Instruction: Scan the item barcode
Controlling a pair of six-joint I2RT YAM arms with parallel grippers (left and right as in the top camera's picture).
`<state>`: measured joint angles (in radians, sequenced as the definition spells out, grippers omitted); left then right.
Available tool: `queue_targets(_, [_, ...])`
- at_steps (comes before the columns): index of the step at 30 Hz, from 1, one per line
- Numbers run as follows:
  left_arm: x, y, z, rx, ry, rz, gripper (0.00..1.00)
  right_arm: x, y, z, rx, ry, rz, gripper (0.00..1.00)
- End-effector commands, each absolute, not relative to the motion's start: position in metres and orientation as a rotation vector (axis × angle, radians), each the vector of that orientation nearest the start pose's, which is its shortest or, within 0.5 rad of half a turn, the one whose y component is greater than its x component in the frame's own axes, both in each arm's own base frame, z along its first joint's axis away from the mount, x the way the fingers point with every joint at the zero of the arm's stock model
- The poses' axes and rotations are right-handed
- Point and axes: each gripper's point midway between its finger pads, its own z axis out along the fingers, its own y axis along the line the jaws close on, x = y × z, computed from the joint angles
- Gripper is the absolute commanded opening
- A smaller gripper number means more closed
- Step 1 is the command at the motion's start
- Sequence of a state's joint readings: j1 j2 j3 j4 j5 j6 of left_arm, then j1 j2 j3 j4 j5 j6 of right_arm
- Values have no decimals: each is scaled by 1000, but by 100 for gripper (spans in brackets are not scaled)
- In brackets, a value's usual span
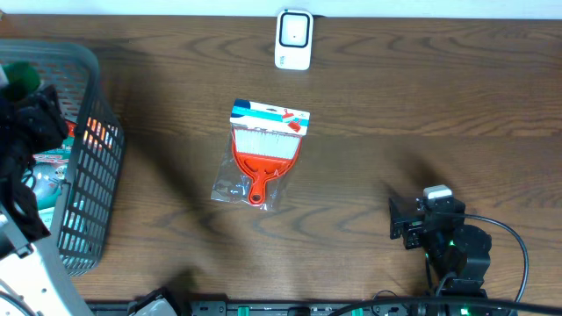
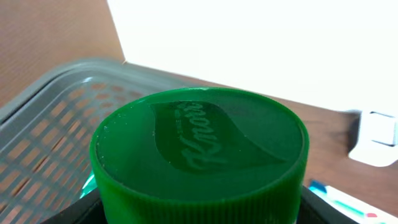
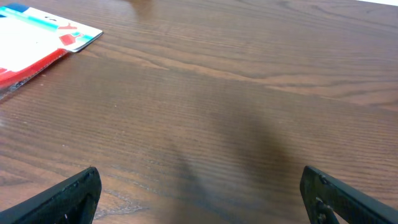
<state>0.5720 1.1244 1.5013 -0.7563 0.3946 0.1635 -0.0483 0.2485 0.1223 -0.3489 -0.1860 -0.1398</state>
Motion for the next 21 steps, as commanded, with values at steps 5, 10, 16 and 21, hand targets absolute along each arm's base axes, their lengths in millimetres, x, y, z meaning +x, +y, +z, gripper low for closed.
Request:
queue_targets(5, [328,65,444,63,1813,-21,19,232,20,93,-200,2034,73,99])
queue_targets(10, [349,29,442,164,1802,-78,19,232,20,93,-200,2034,73,99])
queue_targets(16, [380,7,414,163,1886,-5,15,232,20,93,-200,2035,73,99])
queue_targets(21, [400,-9,389,161,1948,81,13,232,20,93,-200,2035,73,99])
